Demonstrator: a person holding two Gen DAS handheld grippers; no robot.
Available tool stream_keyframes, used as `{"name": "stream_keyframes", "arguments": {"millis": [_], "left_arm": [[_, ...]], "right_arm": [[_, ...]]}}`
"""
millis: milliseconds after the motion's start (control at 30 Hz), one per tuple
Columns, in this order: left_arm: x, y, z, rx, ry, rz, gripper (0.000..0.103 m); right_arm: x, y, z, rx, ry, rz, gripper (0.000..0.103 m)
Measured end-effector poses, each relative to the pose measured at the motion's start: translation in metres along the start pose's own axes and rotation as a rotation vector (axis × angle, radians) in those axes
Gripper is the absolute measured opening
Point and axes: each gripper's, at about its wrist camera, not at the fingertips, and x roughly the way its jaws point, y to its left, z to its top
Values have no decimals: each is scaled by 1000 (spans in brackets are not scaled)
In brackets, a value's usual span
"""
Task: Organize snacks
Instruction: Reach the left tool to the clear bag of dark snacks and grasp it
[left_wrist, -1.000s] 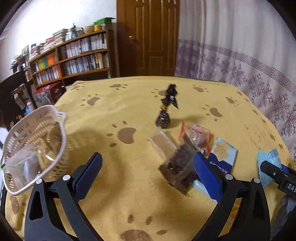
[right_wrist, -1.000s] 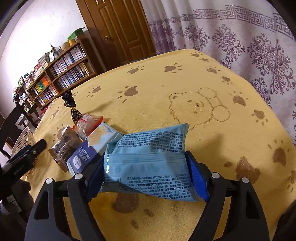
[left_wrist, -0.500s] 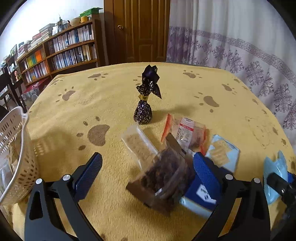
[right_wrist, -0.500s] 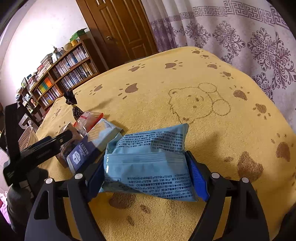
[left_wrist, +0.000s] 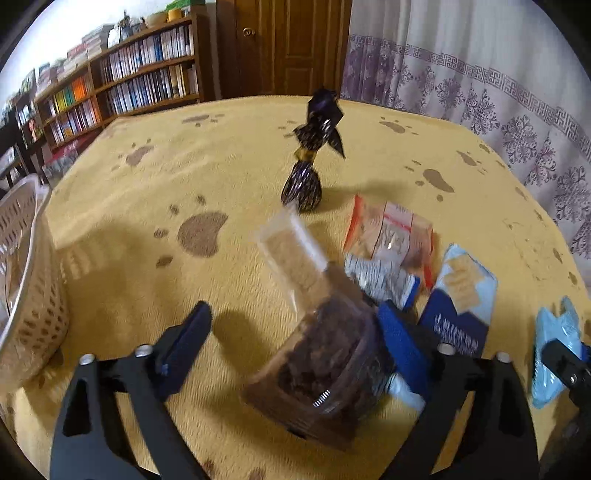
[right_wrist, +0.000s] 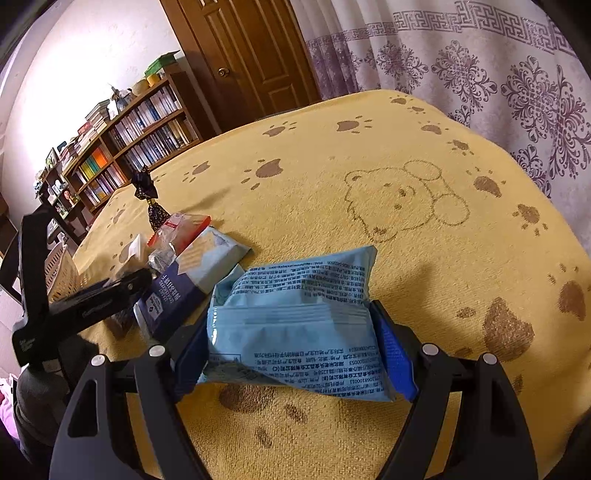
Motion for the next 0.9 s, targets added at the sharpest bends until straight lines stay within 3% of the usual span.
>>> {"name": "stream_keyframes", "arguments": {"millis": [100,433,733,900], "left_arm": [[-10,5,-12,-2,7,-19,78],[-35,10,-43,46,18,-33,79],[-38,7,-54,109,46,-92,97],[-38,2,-59,160,48,-98,97]], "right_arm": [[0,1,-1,-5,1,3,80],[1,3,-2,-8,4,12,80],[1,3,-3,-7,6,15,80],[1,6,-4,-14,7,15,80]]}}
